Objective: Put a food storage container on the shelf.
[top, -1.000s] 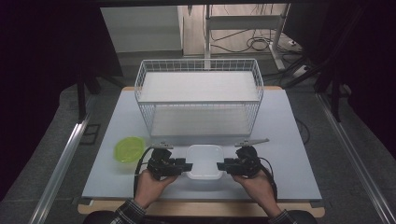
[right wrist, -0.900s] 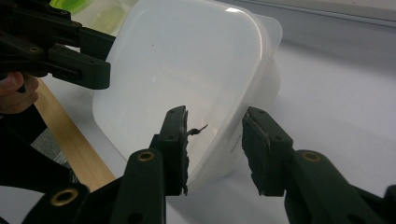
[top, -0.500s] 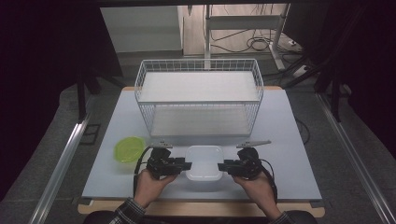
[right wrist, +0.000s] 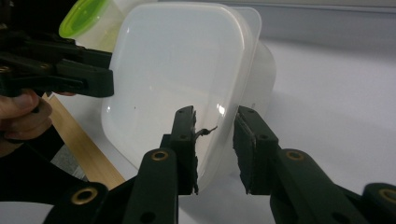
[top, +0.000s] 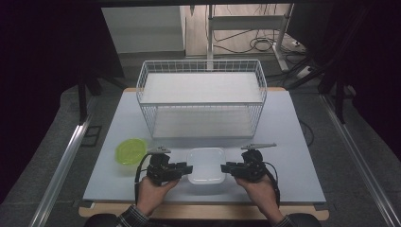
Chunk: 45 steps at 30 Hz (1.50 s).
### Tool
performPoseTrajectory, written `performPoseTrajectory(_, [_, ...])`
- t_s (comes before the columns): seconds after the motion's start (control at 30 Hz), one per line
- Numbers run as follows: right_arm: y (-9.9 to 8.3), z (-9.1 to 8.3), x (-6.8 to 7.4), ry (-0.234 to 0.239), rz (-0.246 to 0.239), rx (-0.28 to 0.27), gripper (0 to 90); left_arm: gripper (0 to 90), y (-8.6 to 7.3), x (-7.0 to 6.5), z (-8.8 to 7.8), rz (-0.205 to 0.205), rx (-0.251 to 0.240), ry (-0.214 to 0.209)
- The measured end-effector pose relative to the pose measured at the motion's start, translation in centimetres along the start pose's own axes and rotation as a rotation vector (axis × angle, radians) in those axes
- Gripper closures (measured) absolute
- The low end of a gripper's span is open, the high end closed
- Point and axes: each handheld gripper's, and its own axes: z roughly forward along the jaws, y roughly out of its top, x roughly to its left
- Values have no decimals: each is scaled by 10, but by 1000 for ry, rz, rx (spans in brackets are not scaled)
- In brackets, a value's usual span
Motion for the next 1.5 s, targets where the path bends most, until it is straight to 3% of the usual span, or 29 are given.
performPoseTrajectory(0.03, [0, -1, 2, 6, -9, -10, 716, 583, 0, 1, 0, -7, 6, -2])
performPoseTrajectory(0.2, [1, -1, 4, 3, -10, -14, 717, 597, 1, -2, -1, -12, 8, 21])
performPoseTrajectory(0.27, [0, -1, 3, -11, -8, -18, 722, 679, 2, -6, -3, 7, -19, 45])
performPoseTrajectory(0.33, [-1, 0, 2, -23, -6, -24, 732, 694, 3, -9, -3, 25, -36, 70])
performPoseTrajectory(0.53, [0, 2, 2, -45, -22, -42, 779, 746, 6, -9, -2, 30, -97, 121])
performPoseTrajectory(1.03, [9, 0, 3, -70, -40, -111, 778, 751, 15, -11, -3, 39, -140, 135])
performPoseTrajectory(1.5, [42, -24, 13, -69, -78, -223, 778, 756, 56, -28, -24, 101, -223, 156])
